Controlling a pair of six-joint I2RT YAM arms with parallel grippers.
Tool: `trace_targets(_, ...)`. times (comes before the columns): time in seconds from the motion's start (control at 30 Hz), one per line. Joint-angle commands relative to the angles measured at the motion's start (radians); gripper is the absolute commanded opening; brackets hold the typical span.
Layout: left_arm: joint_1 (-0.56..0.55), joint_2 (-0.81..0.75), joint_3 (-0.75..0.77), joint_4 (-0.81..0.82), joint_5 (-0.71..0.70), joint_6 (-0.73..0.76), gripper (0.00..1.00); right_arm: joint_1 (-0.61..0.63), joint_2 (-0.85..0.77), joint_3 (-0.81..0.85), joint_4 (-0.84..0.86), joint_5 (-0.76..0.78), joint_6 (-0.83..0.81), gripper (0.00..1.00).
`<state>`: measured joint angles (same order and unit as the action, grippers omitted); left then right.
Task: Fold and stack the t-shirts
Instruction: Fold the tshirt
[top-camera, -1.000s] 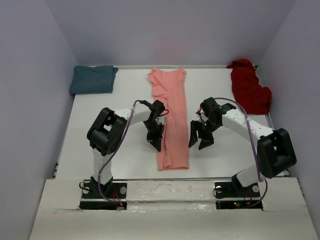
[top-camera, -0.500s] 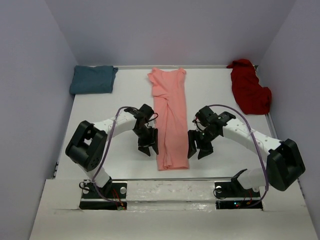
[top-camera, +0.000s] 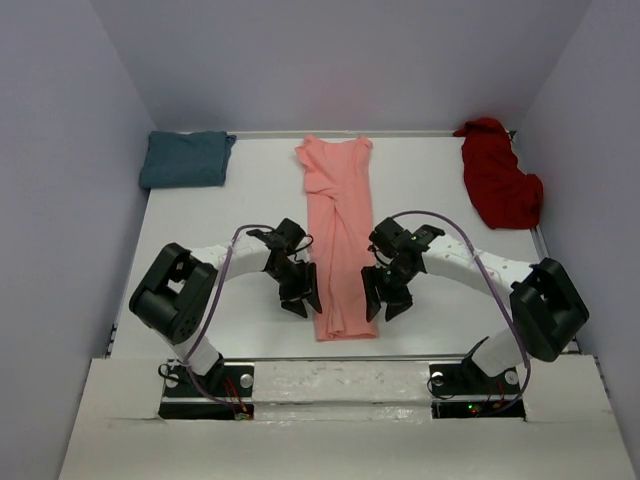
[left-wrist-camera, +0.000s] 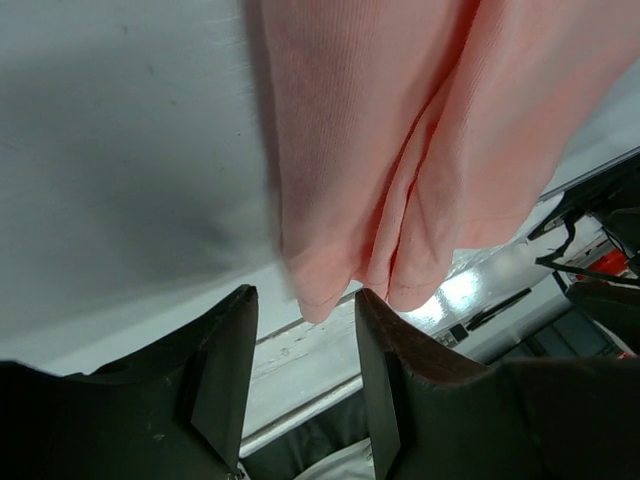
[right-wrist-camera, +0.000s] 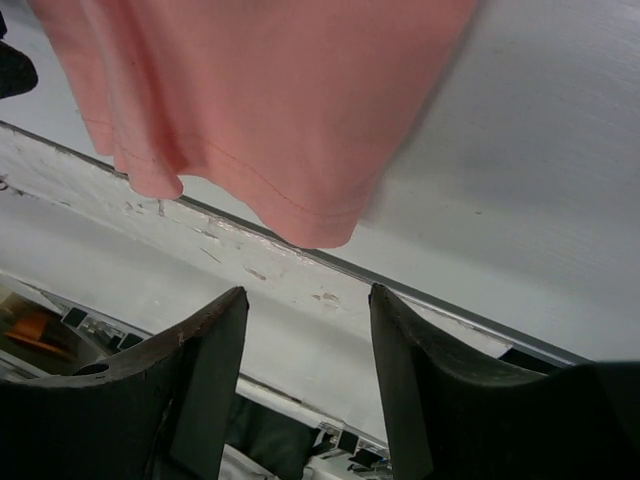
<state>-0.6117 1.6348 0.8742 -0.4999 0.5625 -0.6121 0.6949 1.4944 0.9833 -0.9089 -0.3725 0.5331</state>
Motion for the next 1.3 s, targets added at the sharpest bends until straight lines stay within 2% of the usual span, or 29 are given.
trace_targets(0.0,-0.011,-0.032,-0.027,0.060,0.056,-0.041,0.52,0.034,0.027,0.035,0.051,0.020,0.022,0.57)
trace_targets(0.33,-0.056,-0.009,-0.055,0.080,0.071,-0.058,0.48,0.097,0.079,0.002,0.126,0.021,0.064,0.56)
trace_targets(0.43,-0.066,-0.003,-0.070,0.081,0.068,-0.060,0.43,0.097,0.093,-0.009,0.149,0.024,0.074,0.55)
trace_targets(0.6,-0.071,0.002,-0.099,0.096,0.071,-0.064,0.11,0.106,0.119,-0.009,0.174,0.026,0.082,0.52)
trace_targets(1.0,-0.074,0.017,-0.089,0.096,0.077,-0.060,0.09,0.115,0.151,0.003,0.185,0.026,0.080,0.48)
trace_targets(1.03,-0.074,0.017,-0.086,0.095,0.077,-0.060,0.09,0.115,0.155,0.003,0.185,0.026,0.080,0.45)
trace_targets(1.07,-0.074,0.019,-0.086,0.092,0.077,-0.060,0.09,0.115,0.155,0.003,0.185,0.026,0.080,0.37)
trace_targets(1.13,-0.074,0.020,-0.080,0.087,0.080,-0.055,0.15,0.115,0.158,0.005,0.185,0.026,0.080,0.28)
trace_targets(1.17,-0.074,0.020,-0.080,0.083,0.079,-0.052,0.17,0.115,0.158,0.005,0.183,0.026,0.079,0.19)
trace_targets(1.27,-0.074,0.020,-0.078,0.078,0.073,-0.051,0.21,0.115,0.159,0.011,0.180,0.030,0.079,0.00)
